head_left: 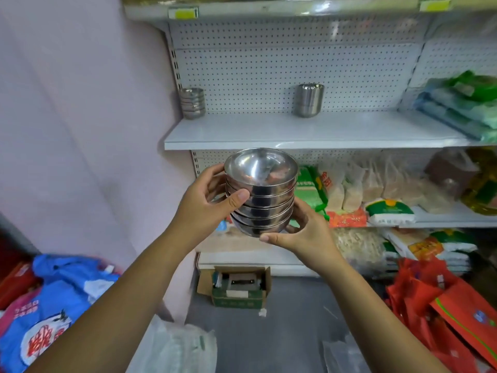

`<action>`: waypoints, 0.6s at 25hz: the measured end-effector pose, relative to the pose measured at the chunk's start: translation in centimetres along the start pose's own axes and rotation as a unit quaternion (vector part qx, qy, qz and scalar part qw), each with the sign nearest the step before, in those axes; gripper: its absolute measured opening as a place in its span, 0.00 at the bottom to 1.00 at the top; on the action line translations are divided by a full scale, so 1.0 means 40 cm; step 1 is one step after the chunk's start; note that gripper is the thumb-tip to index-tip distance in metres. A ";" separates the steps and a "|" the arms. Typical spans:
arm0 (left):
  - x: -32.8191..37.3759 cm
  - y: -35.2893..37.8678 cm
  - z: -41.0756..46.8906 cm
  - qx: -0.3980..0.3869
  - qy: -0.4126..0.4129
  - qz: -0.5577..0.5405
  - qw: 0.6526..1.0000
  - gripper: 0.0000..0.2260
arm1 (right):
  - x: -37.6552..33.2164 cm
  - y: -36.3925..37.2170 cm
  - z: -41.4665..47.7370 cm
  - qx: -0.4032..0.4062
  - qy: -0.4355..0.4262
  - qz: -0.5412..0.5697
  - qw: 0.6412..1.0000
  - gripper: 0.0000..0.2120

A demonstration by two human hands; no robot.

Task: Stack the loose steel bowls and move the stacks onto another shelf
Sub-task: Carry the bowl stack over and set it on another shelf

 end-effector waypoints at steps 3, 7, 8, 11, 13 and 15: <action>-0.024 0.057 0.140 0.038 -0.004 -0.005 0.999 0.29 | 0.026 0.004 0.186 -0.030 0.002 0.006 1.000 0.40; -0.078 0.113 0.298 0.065 -0.012 -0.021 0.998 0.31 | 0.061 0.019 0.385 -0.065 0.004 0.022 0.998 0.39; -0.090 0.121 0.325 0.069 -0.016 -0.022 0.997 0.32 | 0.072 0.026 0.416 -0.072 0.009 0.027 0.997 0.38; -0.130 0.136 0.403 0.077 -0.029 0.001 0.997 0.33 | 0.118 0.054 0.503 -0.077 0.014 0.028 0.997 0.40; -0.156 0.143 0.453 0.078 -0.038 0.012 0.996 0.32 | 0.147 0.074 0.558 -0.081 0.019 0.022 0.996 0.41; -0.185 0.149 0.507 0.075 -0.047 0.019 0.996 0.31 | 0.173 0.094 0.616 -0.078 0.023 0.012 0.997 0.41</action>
Point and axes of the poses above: each hand's wrist, its own z-axis towards the middle knuckle, its own y-axis out of the palm, x = y × z, the point moved 3 cm from there along z, towards the middle knuckle, and after that the axes turned 15 degrees about x, right-handed, at the moved point
